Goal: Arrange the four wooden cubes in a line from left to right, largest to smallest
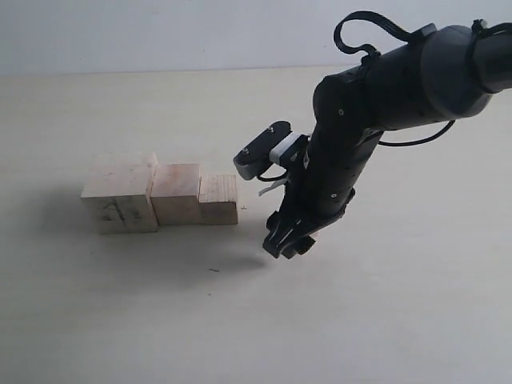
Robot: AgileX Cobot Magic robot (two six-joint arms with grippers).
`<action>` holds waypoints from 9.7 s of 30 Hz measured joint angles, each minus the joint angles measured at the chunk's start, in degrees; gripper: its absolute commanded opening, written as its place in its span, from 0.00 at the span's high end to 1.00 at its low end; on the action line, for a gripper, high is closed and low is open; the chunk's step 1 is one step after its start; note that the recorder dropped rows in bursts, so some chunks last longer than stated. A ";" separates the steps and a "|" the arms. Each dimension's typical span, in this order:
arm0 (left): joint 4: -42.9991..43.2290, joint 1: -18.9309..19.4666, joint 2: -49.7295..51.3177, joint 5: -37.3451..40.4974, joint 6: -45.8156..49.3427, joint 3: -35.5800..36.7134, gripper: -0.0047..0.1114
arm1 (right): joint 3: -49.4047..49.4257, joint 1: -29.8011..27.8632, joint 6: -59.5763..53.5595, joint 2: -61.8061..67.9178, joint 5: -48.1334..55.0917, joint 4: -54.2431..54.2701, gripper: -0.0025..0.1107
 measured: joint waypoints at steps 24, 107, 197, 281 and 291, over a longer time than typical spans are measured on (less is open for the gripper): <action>0.00 0.00 0.00 0.00 0.00 0.00 0.96 | 0.00 -7.65 -16.92 0.10 -9.82 -7.78 0.98; 0.00 0.00 0.00 0.00 0.00 0.00 0.96 | -15.49 -9.56 -68.16 14.17 1.71 30.19 0.39; 0.00 0.00 0.00 0.00 0.00 0.00 0.96 | -14.57 -11.98 -25.60 4.02 -1.29 15.59 0.98; 0.00 0.00 0.00 0.00 0.00 0.00 0.96 | 63.34 -48.51 20.89 -104.62 -31.53 -3.53 0.98; 0.00 0.00 0.00 0.00 0.00 0.11 0.96 | 63.34 -45.64 19.96 -110.45 -21.97 -3.53 0.98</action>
